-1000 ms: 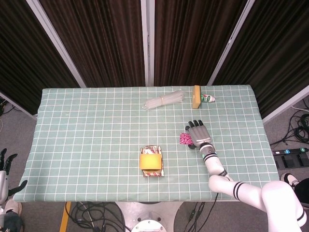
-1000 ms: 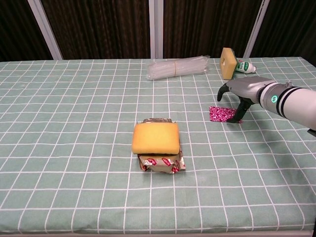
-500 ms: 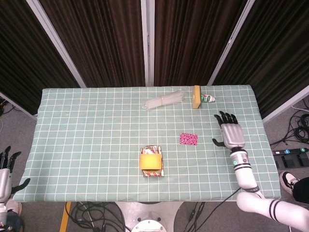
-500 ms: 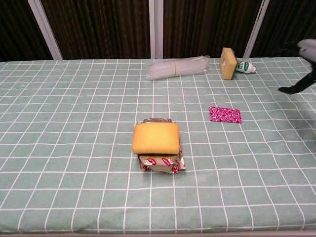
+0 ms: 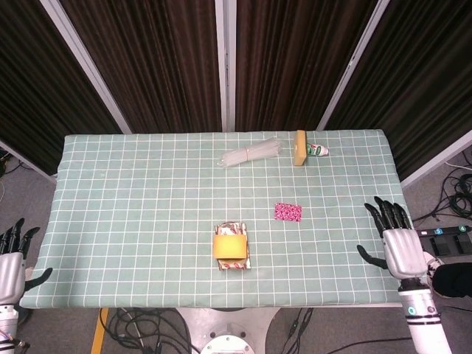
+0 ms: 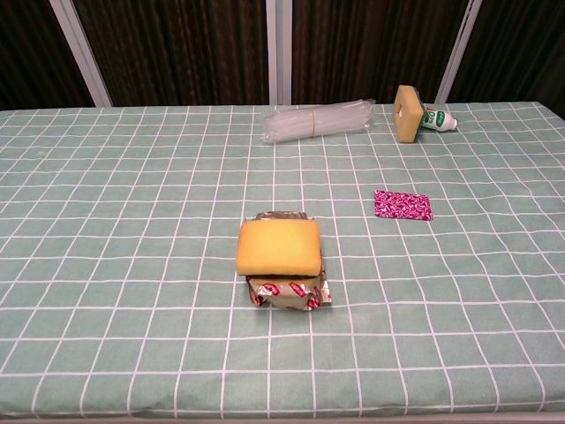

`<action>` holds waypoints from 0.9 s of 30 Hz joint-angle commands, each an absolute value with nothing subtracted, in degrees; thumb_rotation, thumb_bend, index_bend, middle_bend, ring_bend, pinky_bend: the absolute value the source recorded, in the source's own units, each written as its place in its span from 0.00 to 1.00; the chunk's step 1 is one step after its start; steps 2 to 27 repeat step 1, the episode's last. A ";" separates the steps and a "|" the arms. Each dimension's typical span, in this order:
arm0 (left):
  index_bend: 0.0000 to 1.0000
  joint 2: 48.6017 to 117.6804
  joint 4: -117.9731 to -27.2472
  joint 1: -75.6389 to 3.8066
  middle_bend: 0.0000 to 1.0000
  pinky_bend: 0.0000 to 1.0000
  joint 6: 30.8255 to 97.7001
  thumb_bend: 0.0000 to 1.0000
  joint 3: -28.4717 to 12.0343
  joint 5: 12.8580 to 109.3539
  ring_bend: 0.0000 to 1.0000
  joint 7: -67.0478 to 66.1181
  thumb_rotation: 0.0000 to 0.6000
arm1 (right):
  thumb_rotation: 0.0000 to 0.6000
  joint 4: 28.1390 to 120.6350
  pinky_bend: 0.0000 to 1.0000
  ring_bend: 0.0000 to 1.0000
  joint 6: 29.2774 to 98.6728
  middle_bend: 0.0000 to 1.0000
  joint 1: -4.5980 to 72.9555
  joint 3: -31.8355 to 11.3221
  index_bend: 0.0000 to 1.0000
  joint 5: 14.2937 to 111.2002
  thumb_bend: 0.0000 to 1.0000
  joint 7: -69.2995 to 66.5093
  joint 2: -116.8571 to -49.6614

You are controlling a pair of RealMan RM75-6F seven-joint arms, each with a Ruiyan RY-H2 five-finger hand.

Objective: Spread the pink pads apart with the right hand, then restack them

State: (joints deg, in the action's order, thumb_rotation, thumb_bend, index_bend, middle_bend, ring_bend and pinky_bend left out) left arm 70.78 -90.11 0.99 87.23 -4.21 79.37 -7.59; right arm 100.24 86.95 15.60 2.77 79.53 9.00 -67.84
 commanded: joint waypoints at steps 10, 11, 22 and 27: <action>0.22 70.69 -90.28 0.85 0.09 0.13 87.21 0.20 -4.30 79.36 0.09 -7.71 1.00 | 0.87 100.92 0.00 0.00 88.40 0.01 13.79 3.77 0.10 82.36 0.16 7.67 -66.95; 0.22 70.69 -90.28 0.85 0.09 0.13 87.21 0.20 -4.30 79.36 0.09 -7.71 1.00 | 0.87 100.92 0.00 0.00 88.40 0.01 13.79 3.77 0.10 82.36 0.16 7.67 -66.95; 0.22 70.69 -90.28 0.85 0.09 0.13 87.21 0.20 -4.30 79.36 0.09 -7.71 1.00 | 0.87 100.92 0.00 0.00 88.40 0.01 13.79 3.77 0.10 82.36 0.16 7.67 -66.95; 0.22 70.69 -90.28 0.85 0.09 0.13 87.21 0.20 -4.30 79.36 0.09 -7.71 1.00 | 0.87 100.92 0.00 0.00 88.40 0.01 13.79 3.77 0.10 82.36 0.16 7.67 -66.95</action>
